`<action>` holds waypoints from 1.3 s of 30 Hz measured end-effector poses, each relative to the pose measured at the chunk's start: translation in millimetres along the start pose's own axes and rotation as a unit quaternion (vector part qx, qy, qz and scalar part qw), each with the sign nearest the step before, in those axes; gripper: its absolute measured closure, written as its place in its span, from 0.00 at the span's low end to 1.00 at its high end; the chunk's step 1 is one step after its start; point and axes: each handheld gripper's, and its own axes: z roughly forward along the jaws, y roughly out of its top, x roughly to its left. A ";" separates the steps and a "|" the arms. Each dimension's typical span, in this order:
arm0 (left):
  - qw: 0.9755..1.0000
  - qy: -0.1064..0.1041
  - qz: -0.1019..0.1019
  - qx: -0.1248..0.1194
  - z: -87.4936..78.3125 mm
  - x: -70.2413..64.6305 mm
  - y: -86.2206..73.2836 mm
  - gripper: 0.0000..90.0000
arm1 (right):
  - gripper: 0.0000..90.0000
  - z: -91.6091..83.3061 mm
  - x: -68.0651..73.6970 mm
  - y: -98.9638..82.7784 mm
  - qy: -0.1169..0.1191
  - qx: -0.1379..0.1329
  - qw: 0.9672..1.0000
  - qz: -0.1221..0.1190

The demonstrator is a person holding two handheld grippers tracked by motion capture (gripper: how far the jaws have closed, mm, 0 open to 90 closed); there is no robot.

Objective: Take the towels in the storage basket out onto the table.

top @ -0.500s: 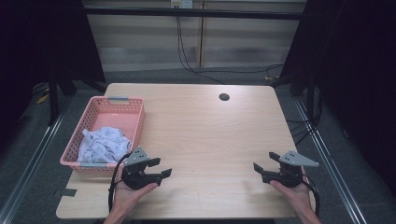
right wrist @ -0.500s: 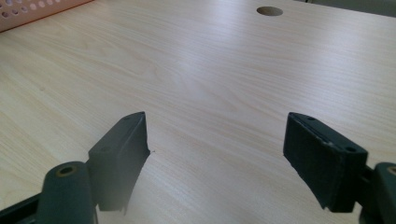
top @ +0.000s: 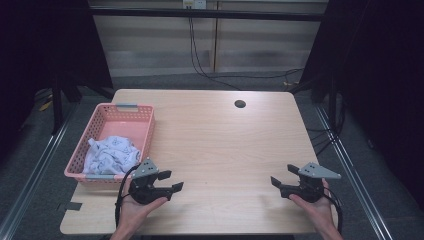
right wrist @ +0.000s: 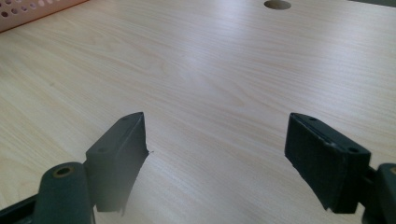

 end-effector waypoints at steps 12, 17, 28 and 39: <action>0.999 0.037 -0.018 -0.026 -42.9 16.7 17.6 0.35 | 0.22 4.5 6.8 -0.3 0.023 0.012 1.000 -0.013; 0.997 0.065 -0.028 -0.029 -68.4 35.8 20.7 0.31 | 0.22 3.5 7.0 0.0 0.023 0.012 1.000 -0.016; 0.991 0.116 -0.060 -0.025 -110.4 87.9 33.1 0.26 | 0.22 6.5 9.8 0.6 0.030 0.017 0.999 -0.017; 0.986 0.141 -0.072 0.053 -106.0 121.8 34.5 0.24 | 0.20 7.5 10.6 0.0 0.032 0.024 0.999 -0.020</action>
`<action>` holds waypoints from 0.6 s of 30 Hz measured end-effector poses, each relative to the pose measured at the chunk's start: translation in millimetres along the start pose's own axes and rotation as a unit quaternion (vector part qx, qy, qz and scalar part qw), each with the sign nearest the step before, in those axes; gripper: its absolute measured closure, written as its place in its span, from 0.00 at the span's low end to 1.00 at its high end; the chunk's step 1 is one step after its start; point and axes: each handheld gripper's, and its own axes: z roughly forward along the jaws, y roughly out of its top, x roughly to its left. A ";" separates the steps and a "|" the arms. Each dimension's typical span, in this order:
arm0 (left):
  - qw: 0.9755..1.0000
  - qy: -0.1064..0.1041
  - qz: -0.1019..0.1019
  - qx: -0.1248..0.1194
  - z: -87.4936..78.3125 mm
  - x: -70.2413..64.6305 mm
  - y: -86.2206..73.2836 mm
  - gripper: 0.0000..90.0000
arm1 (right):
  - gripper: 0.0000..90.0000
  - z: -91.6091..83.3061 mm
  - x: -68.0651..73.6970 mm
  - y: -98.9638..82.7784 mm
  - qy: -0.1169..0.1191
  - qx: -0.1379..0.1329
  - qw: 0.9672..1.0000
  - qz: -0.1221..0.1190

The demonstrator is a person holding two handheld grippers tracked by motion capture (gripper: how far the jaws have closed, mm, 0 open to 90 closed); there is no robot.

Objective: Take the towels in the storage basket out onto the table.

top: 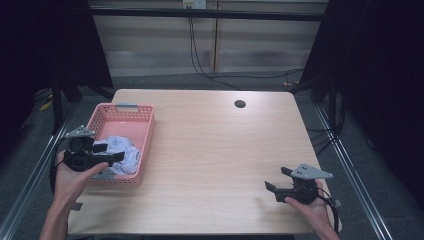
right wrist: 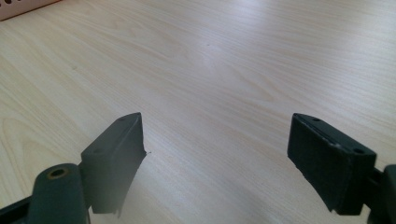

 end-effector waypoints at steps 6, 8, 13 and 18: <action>0.999 0.003 0.007 0.043 11.4 18.8 -1.6 0.20 | 0.20 1.6 0.5 0.1 0.002 0.002 1.000 -0.004; 0.999 -0.003 0.008 0.047 15.0 19.6 -2.2 0.19 | 0.20 1.7 0.8 0.1 0.002 0.005 1.000 -0.002; 0.997 0.008 -0.013 0.071 25.6 20.7 2.6 0.18 | 0.20 2.4 1.3 0.0 0.004 0.006 1.000 -0.004; 0.995 0.027 0.015 0.098 31.4 10.5 13.0 0.17 | 0.21 5.2 2.3 -0.6 0.011 0.018 1.000 -0.009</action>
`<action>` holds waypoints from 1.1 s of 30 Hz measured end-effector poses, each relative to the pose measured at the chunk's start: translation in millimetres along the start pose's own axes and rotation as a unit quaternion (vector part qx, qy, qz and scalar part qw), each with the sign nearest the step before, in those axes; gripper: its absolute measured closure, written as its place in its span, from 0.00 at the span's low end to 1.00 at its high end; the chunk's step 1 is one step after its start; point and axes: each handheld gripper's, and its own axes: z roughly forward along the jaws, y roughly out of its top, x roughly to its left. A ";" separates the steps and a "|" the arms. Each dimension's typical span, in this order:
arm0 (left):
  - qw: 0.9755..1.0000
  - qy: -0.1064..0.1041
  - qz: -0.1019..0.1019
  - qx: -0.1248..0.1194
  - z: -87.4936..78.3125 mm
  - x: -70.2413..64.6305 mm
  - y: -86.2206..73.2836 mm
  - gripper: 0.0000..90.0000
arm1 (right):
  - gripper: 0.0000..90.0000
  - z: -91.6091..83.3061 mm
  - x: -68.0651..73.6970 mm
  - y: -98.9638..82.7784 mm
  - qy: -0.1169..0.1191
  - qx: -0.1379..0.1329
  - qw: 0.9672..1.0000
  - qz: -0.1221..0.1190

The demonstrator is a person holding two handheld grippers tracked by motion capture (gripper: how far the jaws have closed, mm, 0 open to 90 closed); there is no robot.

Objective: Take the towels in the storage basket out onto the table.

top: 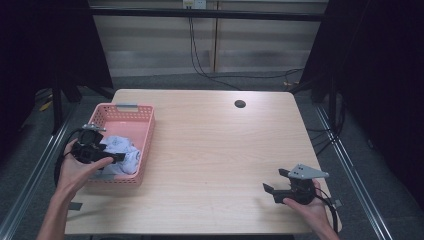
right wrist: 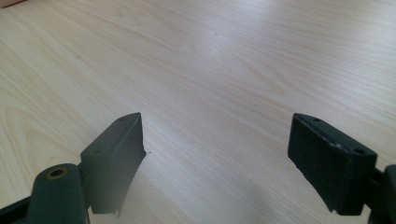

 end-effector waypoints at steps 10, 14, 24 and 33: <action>0.994 0.000 -0.018 0.107 17.2 13.8 -8.1 0.05 | 0.21 2.3 -0.7 -0.6 0.020 0.015 1.000 0.007; 0.990 -0.009 -0.028 0.135 33.1 17.4 -4.6 0.00 | 0.21 3.1 -0.8 0.0 0.021 0.013 1.000 0.008; 0.974 0.008 0.001 0.227 71.0 9.2 12.9 0.00 | 0.21 4.6 0.4 0.3 0.024 0.016 1.000 0.005; 0.963 -0.001 -0.017 0.270 81.7 10.4 14.8 0.02 | 0.21 0.9 2.7 -0.3 0.027 0.016 1.000 -0.003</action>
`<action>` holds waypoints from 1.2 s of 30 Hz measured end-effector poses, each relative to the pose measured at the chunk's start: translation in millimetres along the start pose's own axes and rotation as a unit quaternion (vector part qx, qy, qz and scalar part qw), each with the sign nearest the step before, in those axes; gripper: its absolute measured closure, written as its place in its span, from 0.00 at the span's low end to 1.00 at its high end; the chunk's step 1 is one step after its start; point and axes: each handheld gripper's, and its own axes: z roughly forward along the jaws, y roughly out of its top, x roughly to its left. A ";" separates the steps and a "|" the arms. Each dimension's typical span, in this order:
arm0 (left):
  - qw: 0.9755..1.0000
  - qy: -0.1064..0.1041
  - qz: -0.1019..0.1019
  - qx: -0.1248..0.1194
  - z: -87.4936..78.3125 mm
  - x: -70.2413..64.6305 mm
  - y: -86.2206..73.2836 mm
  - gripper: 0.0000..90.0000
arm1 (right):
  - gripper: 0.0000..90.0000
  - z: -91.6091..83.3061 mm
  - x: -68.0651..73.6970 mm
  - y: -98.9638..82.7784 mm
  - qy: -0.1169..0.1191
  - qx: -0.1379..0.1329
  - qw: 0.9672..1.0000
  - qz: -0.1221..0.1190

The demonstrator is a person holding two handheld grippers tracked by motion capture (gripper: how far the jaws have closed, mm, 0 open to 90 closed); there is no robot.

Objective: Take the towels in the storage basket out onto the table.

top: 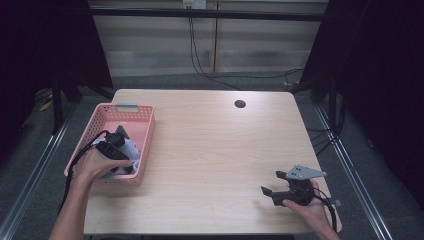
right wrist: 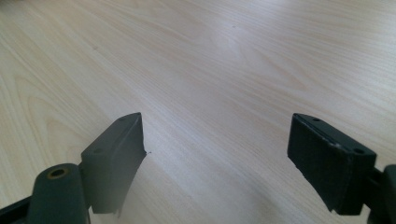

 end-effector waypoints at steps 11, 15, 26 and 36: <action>0.998 -0.043 0.022 -0.046 -10.6 0.2 -8.9 0.45 | 0.20 3.8 -1.1 2.1 -0.002 0.004 1.000 0.001; 0.996 -0.043 0.032 -0.073 -13.4 0.4 -12.3 0.48 | 0.20 4.7 -1.5 2.6 -0.003 0.004 1.000 0.002; 0.986 -0.081 0.010 -0.145 -28.4 10.8 -28.4 0.52 | 0.19 3.3 -1.7 2.0 -0.005 0.005 1.000 0.005; 0.962 -0.120 -0.030 -0.242 -56.5 26.2 -48.5 0.52 | 0.19 4.2 -1.8 2.6 -0.004 0.005 1.000 0.006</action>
